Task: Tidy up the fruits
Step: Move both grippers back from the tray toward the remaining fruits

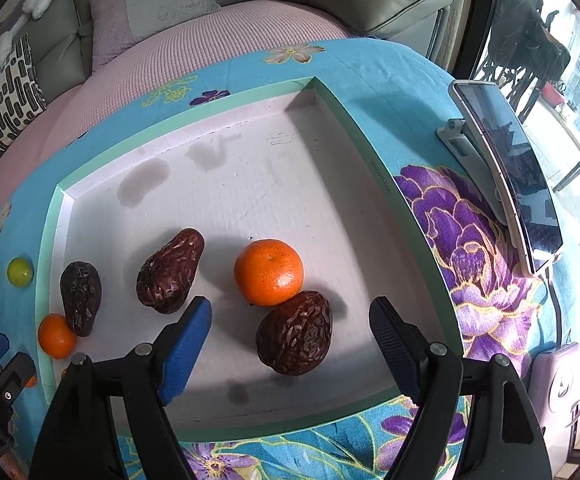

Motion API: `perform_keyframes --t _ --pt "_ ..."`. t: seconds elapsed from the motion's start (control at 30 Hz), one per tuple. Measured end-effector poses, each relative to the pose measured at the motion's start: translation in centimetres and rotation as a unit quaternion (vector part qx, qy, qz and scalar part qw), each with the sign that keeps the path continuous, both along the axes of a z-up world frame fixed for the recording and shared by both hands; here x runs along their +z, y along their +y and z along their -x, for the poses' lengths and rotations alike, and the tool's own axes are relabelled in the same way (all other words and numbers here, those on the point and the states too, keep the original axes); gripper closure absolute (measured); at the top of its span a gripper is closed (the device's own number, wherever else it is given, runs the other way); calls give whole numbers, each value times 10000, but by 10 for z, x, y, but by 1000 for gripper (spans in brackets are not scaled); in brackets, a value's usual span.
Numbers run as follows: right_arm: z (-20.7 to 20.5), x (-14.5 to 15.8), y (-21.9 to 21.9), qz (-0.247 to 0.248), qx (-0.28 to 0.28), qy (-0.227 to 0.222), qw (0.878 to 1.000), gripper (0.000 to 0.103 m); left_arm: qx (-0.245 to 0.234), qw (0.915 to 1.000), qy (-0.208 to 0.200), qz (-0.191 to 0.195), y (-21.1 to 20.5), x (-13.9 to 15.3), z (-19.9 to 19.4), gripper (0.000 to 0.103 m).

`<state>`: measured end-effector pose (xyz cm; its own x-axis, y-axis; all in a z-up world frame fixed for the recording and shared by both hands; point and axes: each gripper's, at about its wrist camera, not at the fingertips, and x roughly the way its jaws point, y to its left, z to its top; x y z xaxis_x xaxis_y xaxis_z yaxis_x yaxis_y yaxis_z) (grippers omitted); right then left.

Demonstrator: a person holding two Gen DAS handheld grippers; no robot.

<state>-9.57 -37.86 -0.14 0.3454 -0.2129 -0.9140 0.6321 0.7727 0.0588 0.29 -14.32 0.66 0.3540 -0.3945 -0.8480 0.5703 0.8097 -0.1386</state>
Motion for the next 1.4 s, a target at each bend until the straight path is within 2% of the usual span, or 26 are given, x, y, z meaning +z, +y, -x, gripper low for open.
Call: perform_keyframes --t 0.13,0.27,0.43,0.87,1.2,1.4 --pt "-2 1 3 27 98 -43 9999 19 316 9993 -85 -196 9 -5 -9 0" --pt "-5 1 8 65 235 -74 9997 11 588 9976 -68 -366 17 -13 -16 0" --pt "-7 5 11 134 267 -212 9993 11 846 9959 11 -329 28 -16 -23 0" --pt "-26 21 50 333 879 -562 9940 11 841 9956 -261 -313 48 4 -29 0" --pt "-44 38 95 395 1496 -1144 9813 11 1517 9864 -561 -278 104 26 -49 0" --pt "-55 40 129 386 2012 -1221 9711 11 1808 9814 -606 -236 143 36 -57 0"
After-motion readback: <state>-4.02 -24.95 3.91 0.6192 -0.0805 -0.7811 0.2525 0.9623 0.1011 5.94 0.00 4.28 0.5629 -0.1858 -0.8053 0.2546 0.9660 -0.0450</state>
